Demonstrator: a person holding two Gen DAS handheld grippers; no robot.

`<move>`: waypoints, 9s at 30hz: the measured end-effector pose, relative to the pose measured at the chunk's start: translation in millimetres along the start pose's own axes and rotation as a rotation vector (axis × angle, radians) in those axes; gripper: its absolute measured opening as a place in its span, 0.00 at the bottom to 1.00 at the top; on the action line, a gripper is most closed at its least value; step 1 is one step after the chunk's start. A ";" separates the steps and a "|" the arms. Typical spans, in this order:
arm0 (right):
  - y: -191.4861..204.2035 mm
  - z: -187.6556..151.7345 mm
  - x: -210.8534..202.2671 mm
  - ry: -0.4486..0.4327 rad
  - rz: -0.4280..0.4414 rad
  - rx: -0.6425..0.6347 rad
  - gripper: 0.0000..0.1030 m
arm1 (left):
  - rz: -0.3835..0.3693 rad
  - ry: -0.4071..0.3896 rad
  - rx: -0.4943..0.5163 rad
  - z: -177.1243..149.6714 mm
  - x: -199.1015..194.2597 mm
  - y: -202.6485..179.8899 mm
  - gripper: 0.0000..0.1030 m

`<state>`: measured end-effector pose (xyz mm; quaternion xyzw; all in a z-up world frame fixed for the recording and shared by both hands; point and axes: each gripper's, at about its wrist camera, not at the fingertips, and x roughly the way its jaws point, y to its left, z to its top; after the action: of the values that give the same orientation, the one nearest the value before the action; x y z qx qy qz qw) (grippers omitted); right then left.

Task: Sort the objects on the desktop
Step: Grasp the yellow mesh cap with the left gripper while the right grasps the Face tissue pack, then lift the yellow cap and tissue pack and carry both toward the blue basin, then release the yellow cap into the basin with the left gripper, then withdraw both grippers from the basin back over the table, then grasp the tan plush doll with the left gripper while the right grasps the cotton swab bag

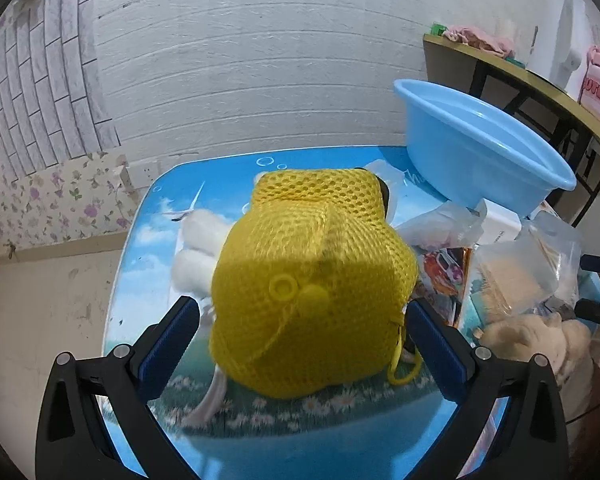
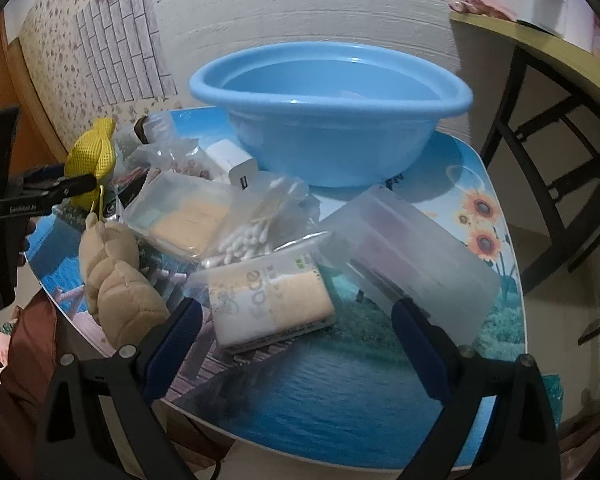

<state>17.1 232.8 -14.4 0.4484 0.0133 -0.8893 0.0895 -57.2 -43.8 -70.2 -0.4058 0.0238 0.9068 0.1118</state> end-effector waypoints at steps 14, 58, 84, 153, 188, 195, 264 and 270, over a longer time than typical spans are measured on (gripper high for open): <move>2.6 -1.7 3.2 0.020 0.086 -0.006 0.61 | -0.062 0.038 -0.070 -6.8 -7.2 -1.7 0.75; -9.1 -23.6 -2.4 0.014 -0.090 0.079 0.66 | -0.016 0.095 -0.015 -49.1 -27.6 -38.4 0.87; -10.3 -3.3 -48.7 -0.138 -0.020 0.099 0.62 | -0.076 -0.021 -0.028 -23.6 -74.6 -42.8 0.68; -58.1 102.6 -7.3 -0.305 0.064 0.167 0.62 | -0.231 -0.027 0.183 111.3 3.3 -154.6 0.84; -17.5 65.7 -26.4 -0.214 0.005 0.115 0.75 | -0.176 -0.037 0.076 56.9 -39.6 -104.0 0.89; -20.0 41.6 -24.0 -0.165 0.009 0.141 0.75 | -0.142 -0.025 0.056 41.0 -40.7 -87.9 0.89; -10.2 -9.4 -22.9 -0.080 0.064 0.151 0.75 | -0.222 0.058 0.089 -36.2 -45.2 -103.8 0.90; -16.7 -9.3 -24.5 -0.093 0.077 0.173 0.75 | -0.270 0.078 0.145 -35.1 -37.1 -123.6 0.96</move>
<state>36.0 253.8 -1.3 0.4126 -0.0849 -0.9029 0.0851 19.9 65.1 -60.3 -0.4312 0.0387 0.8630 0.2604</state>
